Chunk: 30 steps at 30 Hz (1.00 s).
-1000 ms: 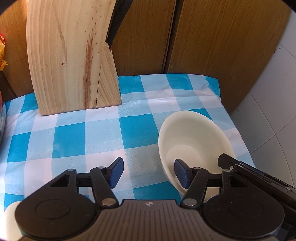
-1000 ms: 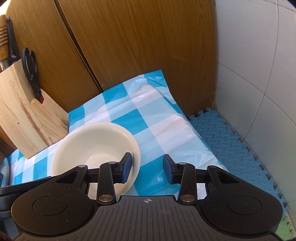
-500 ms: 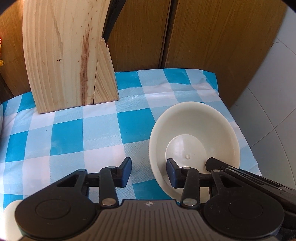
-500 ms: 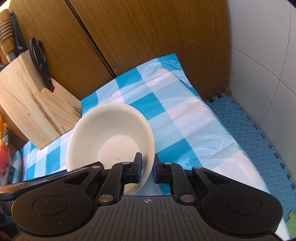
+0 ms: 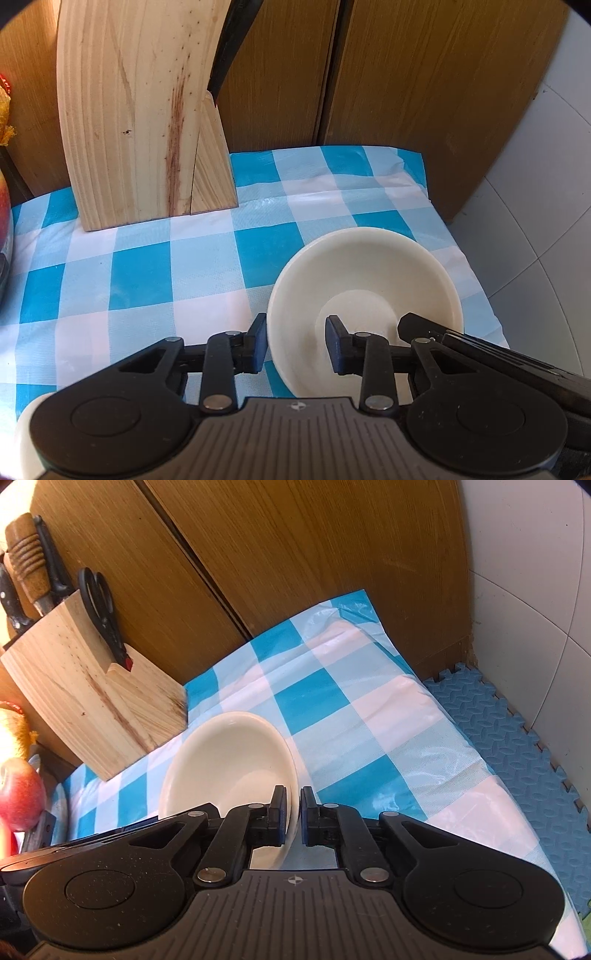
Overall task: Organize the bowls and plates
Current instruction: 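Carry the cream bowl with the right gripper to the nested bowls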
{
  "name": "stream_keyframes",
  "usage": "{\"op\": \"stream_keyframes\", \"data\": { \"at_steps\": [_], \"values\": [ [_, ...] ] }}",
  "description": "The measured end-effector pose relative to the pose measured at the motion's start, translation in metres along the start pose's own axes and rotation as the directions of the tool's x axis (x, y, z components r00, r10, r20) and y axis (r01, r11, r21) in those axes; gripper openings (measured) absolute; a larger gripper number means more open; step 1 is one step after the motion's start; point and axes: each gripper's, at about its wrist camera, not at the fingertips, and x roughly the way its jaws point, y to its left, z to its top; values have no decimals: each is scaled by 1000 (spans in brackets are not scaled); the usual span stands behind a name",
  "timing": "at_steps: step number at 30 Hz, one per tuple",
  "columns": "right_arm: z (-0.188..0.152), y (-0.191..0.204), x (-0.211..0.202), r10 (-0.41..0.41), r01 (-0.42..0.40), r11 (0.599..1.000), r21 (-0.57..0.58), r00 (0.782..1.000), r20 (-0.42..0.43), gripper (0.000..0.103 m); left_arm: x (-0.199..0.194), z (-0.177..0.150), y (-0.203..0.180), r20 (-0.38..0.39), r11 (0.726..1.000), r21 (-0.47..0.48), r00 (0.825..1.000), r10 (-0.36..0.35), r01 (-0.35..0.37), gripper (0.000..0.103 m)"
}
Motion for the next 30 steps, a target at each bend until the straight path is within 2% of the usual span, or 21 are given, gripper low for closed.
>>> {"op": "stream_keyframes", "data": {
  "at_steps": [17, 30],
  "values": [
    [-11, 25, -21, 45, -44, 997, -66, 999, 7, 11, -36, -9, 14, 46, 1000, -9, 999, 29, -29, 27],
    [-18, 49, -55, 108, -103, 988, -113, 993, 42, 11, -87, -15, 23, 120, 998, -19, 991, 56, -54, 26]
  ]
}}
